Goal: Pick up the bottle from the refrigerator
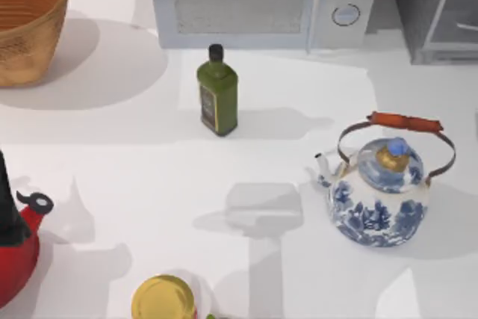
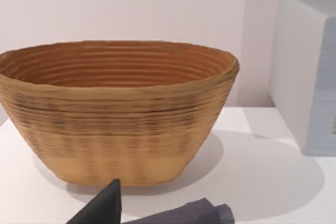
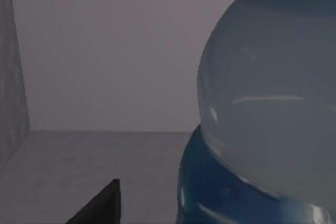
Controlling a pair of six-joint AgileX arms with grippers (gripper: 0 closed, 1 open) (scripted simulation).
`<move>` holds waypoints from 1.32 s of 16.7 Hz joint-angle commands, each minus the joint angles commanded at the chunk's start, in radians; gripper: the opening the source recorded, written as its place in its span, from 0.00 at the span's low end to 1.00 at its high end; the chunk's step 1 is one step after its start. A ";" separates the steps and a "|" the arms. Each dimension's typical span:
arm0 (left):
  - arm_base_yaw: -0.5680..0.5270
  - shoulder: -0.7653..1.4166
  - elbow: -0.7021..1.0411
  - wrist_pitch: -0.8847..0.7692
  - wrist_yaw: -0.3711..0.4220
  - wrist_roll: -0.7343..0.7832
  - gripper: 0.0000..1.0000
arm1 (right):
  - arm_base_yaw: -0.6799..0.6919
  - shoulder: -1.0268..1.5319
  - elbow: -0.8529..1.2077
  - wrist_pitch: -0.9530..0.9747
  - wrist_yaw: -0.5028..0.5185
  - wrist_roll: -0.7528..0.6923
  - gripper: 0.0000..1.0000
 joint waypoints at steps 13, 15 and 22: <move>0.000 0.000 0.000 0.000 0.000 0.000 1.00 | 0.000 0.000 0.000 0.000 0.000 0.000 0.17; 0.000 0.000 0.000 0.000 0.000 0.000 1.00 | 0.000 0.000 0.000 0.000 0.000 0.000 0.02; 0.000 0.000 0.000 0.000 0.000 0.000 1.00 | 0.000 0.000 0.000 0.000 0.000 0.000 0.00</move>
